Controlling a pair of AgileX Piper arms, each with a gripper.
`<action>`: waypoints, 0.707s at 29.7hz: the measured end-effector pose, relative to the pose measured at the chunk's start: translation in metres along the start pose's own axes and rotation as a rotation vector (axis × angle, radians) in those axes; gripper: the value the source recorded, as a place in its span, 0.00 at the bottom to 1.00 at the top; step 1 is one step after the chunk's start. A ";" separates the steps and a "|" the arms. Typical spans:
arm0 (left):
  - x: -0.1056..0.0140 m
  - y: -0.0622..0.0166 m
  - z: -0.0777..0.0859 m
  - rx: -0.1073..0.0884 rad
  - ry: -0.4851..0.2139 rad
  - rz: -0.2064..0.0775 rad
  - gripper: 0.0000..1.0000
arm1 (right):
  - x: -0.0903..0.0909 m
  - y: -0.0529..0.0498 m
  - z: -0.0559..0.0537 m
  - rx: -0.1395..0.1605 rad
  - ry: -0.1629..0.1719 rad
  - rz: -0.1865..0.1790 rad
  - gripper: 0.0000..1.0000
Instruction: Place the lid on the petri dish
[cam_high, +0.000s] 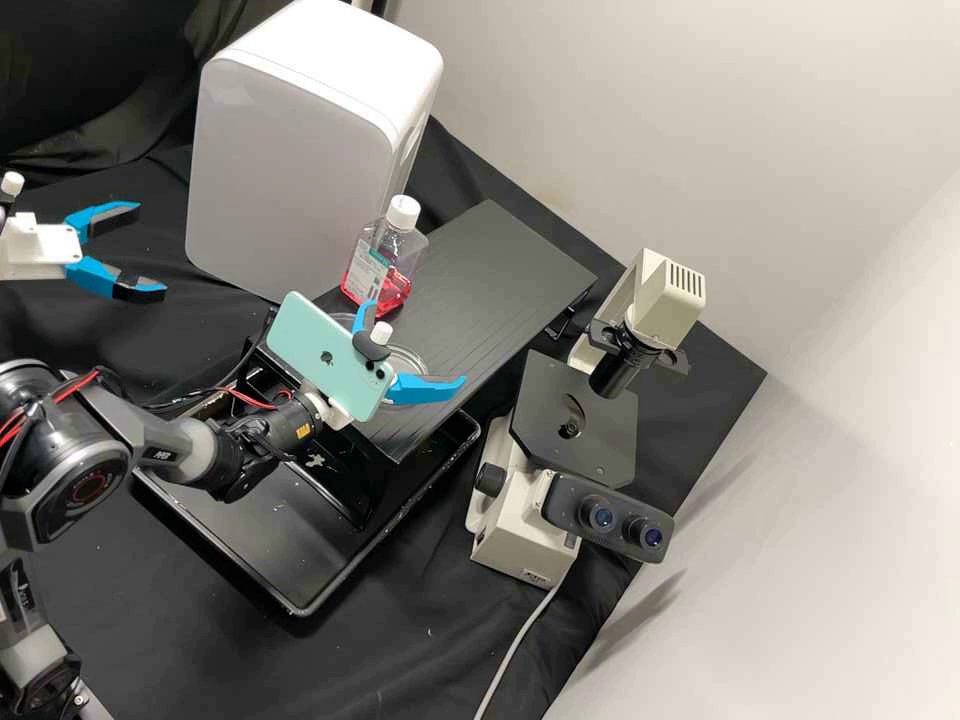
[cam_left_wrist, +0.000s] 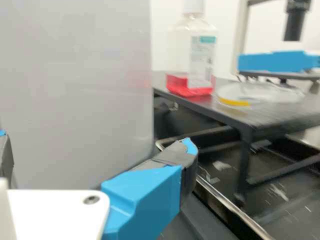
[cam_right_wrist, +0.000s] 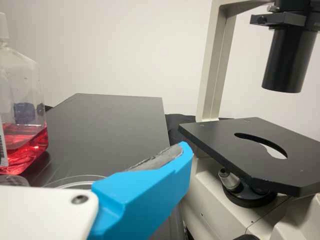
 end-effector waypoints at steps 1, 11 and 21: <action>-0.002 -0.0013 0.003 0.002 -0.008 -0.003 1.00 | 0.000 0.000 0.000 0.000 0.000 0.000 1.00; -0.019 -0.0184 0.028 0.073 -0.111 -0.076 1.00 | 0.000 0.000 0.000 0.000 0.000 0.000 1.00; -0.023 -0.0238 0.038 0.079 -0.134 -0.094 1.00 | 0.000 0.000 0.000 0.000 0.000 0.000 1.00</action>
